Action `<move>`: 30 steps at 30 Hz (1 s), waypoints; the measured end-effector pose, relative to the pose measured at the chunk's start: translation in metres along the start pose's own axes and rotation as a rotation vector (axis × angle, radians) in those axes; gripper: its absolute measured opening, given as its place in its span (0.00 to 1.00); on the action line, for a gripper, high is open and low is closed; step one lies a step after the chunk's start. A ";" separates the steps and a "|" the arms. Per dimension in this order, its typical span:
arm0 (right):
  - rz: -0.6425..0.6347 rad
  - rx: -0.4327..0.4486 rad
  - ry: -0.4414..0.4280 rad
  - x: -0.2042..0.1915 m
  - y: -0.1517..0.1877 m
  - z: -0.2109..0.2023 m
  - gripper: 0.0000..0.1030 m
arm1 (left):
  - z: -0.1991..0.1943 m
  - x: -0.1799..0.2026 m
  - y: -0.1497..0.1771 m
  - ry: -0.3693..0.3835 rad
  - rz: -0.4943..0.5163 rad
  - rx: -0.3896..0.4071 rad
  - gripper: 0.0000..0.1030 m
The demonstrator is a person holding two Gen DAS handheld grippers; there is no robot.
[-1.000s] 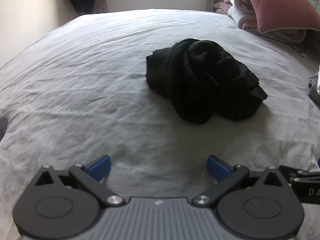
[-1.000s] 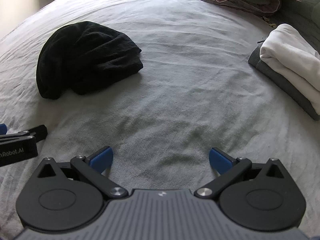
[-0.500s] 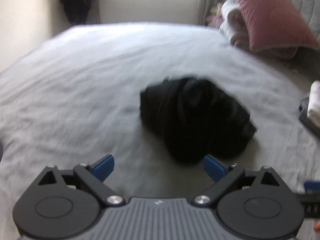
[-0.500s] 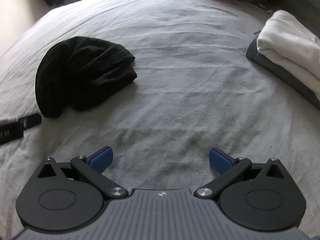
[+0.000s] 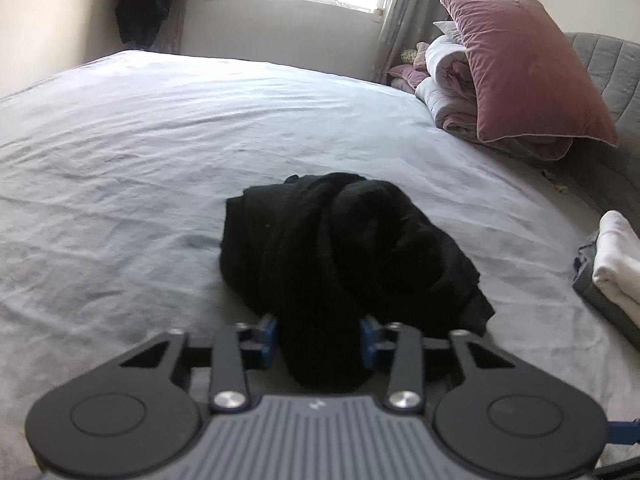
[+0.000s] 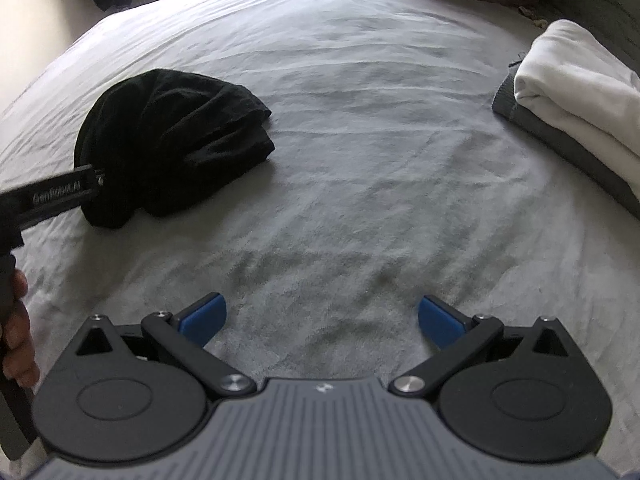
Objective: Fold clothes
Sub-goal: 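Grasp the black garment with the left gripper and lift it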
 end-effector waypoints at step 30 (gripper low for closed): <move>0.233 0.051 -0.082 0.026 -0.011 -0.033 1.00 | -0.115 0.072 0.061 0.362 0.063 -0.186 0.08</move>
Point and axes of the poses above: each gripper's, at about its wrist camera, not at the fingertips, and z roughly the way its jaws point, x to its right, y to its underside, the point moved 5 cm from there along z, roughly the way its jaws point, and after that the axes turned 10 degrees about y, right-handed, at the moved point
